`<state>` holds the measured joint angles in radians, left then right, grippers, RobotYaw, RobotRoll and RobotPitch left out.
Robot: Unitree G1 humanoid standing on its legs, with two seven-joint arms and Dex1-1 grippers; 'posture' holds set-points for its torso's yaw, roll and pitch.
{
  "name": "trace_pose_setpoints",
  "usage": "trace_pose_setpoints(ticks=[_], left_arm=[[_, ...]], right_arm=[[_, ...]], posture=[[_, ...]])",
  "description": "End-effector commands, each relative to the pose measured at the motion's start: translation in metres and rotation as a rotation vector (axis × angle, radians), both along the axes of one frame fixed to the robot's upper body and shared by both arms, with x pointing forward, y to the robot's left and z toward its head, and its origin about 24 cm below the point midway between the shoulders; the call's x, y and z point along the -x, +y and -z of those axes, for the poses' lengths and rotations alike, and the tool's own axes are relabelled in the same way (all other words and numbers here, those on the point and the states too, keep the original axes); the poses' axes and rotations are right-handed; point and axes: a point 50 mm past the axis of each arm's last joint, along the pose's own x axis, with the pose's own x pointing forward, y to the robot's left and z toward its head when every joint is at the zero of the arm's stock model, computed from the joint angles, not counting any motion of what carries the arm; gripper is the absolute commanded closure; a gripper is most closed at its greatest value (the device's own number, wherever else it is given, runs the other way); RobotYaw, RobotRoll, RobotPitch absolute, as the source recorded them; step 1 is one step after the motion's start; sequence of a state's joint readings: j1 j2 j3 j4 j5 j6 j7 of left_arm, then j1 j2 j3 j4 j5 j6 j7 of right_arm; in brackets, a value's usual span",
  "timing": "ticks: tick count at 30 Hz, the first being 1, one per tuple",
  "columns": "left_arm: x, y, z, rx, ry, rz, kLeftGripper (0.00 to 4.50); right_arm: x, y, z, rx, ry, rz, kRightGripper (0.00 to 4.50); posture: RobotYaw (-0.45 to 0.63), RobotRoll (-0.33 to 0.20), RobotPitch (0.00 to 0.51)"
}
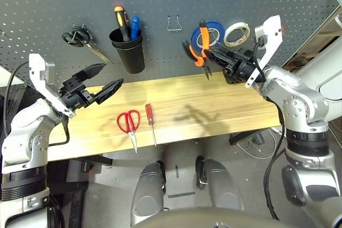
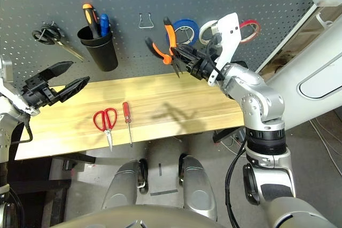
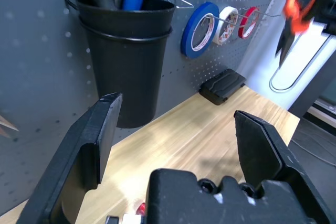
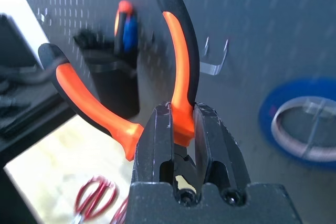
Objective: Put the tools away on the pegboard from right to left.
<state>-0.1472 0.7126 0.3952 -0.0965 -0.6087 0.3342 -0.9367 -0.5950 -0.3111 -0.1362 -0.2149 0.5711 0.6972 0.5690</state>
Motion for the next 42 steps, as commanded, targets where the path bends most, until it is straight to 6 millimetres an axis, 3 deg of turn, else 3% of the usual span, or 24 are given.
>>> trace_pose_setpoints(ticks=[1,22,42], left_arm=[[-0.001,0.005,-0.006,0.020,-0.003,-0.004,0.00],[-0.002,-0.005,-0.046,0.052,-0.039,0.003,0.00],[0.015,-0.008,-0.048,0.029,0.061,0.042,0.00]], right_arm=[[-0.003,-0.002,-0.012,-0.035,-0.047,0.016,4.15],[-0.034,0.036,-0.056,-0.176,-0.206,0.023,4.15],[-0.053,0.073,-0.055,-0.078,-0.373,0.099,4.15]], posture=[[0.02,0.000,0.074],[0.02,0.000,0.109],[0.03,0.000,0.143]])
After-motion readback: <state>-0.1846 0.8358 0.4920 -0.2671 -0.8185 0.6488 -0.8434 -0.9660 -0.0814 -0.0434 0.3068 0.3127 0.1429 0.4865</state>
